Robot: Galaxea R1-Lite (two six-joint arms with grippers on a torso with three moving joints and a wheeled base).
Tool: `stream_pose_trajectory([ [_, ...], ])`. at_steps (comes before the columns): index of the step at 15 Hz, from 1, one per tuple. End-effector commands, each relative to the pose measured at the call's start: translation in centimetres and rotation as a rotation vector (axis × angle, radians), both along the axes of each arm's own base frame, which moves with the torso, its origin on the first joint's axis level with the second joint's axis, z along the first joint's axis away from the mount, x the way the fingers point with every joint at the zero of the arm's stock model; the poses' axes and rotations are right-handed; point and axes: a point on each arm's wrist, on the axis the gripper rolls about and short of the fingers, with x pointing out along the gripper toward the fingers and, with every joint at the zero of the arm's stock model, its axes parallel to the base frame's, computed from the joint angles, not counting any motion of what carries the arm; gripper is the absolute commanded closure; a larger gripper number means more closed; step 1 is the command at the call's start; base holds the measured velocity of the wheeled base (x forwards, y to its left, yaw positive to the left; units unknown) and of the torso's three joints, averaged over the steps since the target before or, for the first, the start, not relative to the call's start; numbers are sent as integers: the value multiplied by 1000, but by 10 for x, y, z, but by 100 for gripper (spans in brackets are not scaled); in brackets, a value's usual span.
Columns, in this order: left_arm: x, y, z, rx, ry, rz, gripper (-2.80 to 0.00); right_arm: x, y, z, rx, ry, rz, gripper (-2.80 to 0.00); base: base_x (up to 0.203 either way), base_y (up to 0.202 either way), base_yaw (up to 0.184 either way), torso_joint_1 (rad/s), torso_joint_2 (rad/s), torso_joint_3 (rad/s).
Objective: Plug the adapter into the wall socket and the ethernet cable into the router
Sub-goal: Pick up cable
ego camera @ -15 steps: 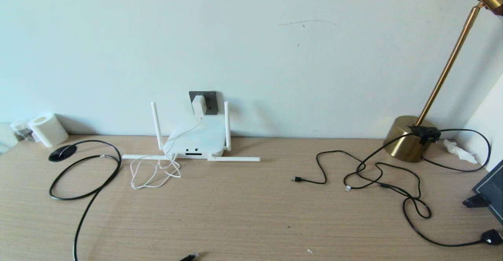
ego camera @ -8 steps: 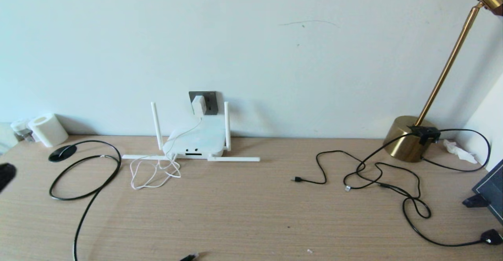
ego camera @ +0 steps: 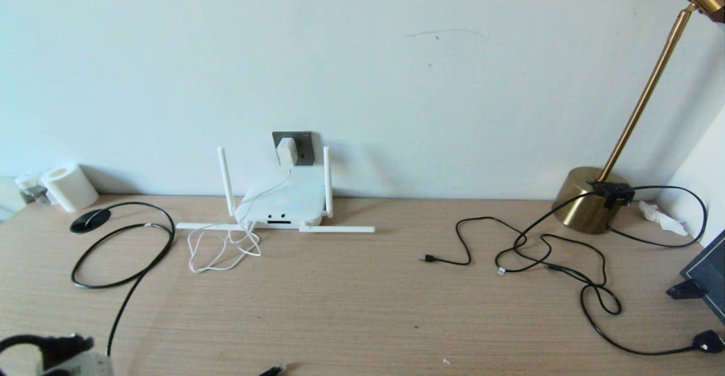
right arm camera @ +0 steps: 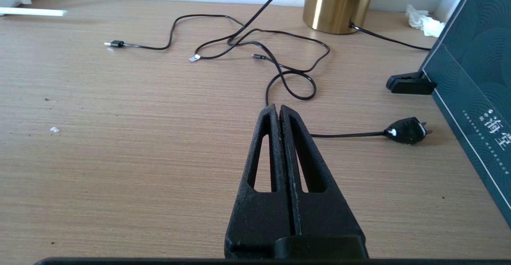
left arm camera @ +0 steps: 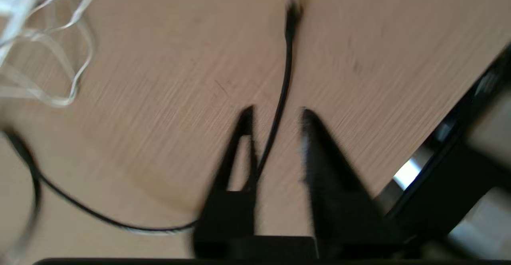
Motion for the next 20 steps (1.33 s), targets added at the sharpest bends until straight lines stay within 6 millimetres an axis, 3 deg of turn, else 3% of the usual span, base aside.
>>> stream_pose_trajectory([
  [1,20,-1,-12,91,83,-103,-280,0,0,0,-2,2,2,0,0,0,0,0,0,0],
  [7,65,-7,-22,125,209,-177,-280,0,0,0,0,2,1,0,0,0,0,0,0,0],
  [12,114,-30,-26,155,261,-239,-280,0,0,0,-2,1,0,0,0,0,0,0,0,0],
  [20,141,-42,-48,156,366,-246,-280,0,0,0,0,1,2,0,0,0,0,0,0,0],
])
